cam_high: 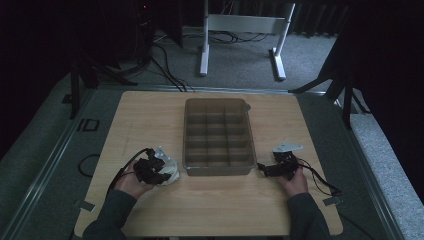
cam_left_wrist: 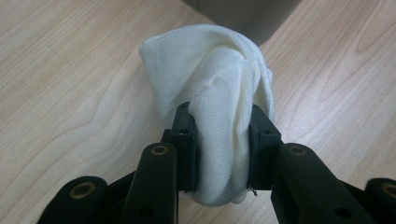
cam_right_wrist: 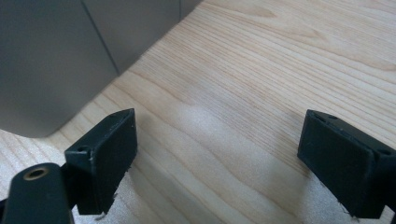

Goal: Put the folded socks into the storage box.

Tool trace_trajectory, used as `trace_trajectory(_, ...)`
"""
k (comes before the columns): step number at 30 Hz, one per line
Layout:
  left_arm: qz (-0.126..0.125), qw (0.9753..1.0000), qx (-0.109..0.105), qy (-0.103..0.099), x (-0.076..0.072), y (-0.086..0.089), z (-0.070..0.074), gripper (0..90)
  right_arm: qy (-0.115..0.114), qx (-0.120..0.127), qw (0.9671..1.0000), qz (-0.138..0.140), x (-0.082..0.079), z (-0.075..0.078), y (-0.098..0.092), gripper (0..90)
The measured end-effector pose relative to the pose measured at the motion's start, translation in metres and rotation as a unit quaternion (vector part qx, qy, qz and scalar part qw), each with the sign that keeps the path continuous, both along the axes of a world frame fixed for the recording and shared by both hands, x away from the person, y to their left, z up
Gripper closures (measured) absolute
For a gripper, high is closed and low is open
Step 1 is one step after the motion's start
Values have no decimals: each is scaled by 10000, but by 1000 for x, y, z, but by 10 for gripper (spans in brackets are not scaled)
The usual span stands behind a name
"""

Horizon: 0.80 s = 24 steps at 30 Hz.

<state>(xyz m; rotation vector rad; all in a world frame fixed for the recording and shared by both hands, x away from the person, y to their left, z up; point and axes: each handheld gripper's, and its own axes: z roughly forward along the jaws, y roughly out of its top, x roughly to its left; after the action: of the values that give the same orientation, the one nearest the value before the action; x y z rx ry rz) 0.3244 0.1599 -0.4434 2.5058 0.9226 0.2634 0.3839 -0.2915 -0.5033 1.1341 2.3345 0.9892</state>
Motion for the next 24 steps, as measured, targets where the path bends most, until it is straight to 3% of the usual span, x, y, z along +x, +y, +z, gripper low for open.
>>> trace_trajectory(5,-70,9999,-129,6,-1,3,6,702,0,-1,10000,0,0,0,0,115)
trace_trajectory(24,-208,9996,-207,-27,2,3,21,701,7,3,10000,-5,0,0,0,115)
